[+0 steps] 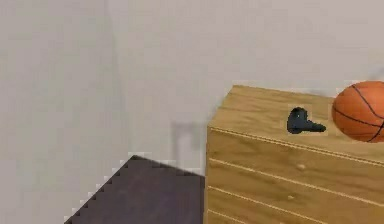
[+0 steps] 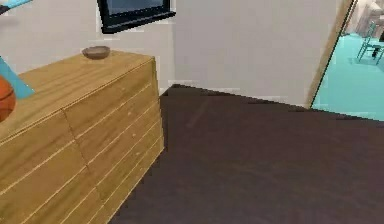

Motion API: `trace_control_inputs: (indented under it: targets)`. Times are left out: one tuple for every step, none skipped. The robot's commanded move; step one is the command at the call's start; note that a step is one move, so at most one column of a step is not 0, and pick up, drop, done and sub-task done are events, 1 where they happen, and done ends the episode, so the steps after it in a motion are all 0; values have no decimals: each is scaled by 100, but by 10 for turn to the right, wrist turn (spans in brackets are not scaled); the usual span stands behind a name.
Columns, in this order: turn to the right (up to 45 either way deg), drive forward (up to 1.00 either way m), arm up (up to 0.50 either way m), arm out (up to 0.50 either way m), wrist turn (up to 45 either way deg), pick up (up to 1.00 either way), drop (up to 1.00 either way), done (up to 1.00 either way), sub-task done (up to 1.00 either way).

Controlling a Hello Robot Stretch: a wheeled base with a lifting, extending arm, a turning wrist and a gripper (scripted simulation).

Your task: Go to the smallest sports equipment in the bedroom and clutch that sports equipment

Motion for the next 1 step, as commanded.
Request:
trace_control_inputs:
  targets:
    - [450,0,0,0,0,0,0,0,0]
